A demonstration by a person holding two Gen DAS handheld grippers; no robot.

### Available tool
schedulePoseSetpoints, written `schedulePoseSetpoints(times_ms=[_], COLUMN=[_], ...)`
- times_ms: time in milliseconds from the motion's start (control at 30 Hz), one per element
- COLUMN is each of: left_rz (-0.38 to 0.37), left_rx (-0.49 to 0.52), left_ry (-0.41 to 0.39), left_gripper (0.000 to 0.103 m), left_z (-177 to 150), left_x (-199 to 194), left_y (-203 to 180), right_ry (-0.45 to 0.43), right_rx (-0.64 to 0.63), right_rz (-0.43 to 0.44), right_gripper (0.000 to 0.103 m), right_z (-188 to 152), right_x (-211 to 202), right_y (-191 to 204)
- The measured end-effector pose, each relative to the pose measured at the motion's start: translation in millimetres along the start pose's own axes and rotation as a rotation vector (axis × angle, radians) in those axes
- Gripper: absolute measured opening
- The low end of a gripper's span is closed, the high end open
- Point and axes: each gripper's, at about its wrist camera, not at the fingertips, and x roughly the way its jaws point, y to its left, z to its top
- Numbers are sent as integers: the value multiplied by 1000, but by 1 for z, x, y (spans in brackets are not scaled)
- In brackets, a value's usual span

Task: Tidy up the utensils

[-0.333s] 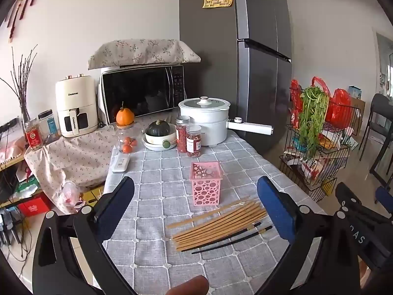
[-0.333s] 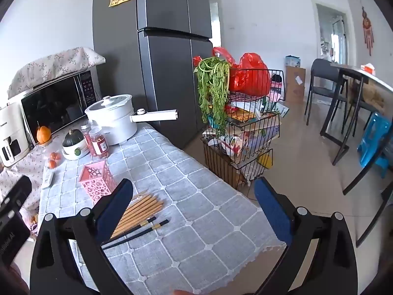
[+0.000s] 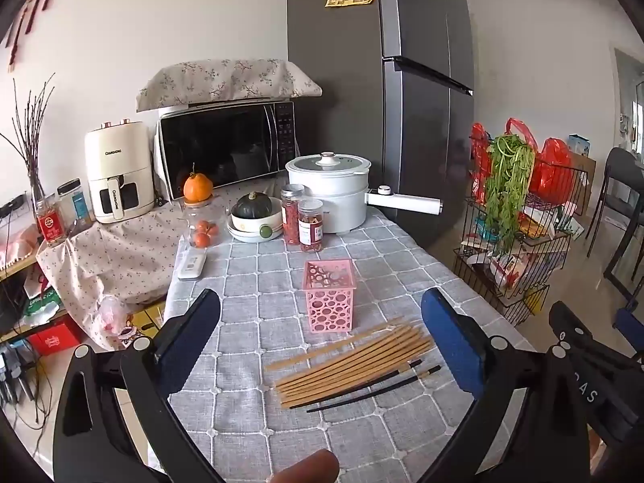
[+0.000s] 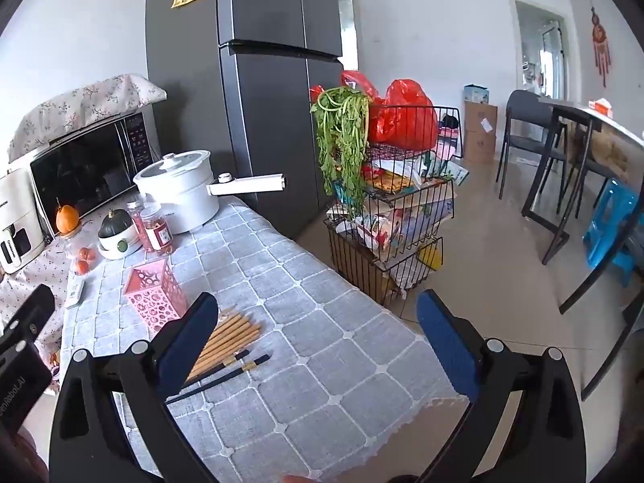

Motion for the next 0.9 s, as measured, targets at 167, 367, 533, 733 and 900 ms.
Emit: schedulePoseSetpoints(times_ms=[167,367,533,733,900], left_rz=[-13,-11,-8,-11,-15], left_rx=[2,3,8,6,12], left_ry=[6,0,0,4,8], left_gripper=[96,96,96,96,96], left_z=[2,0,0,-1,0], left_x=[3,3,4,6,10], left_y=[-3,-8,-10,-11,-17], right_ry=[14,27,31,36,36], right_rx=[4,15,18,20,33], right_rz=[-6,-15,-16,-18,-23], right_gripper=[96,96,96,96,96], right_z=[-1,0,-1,-1,-1], right_x=[3,8,9,12,12], right_y=[-2,-7,-9,-10,-14])
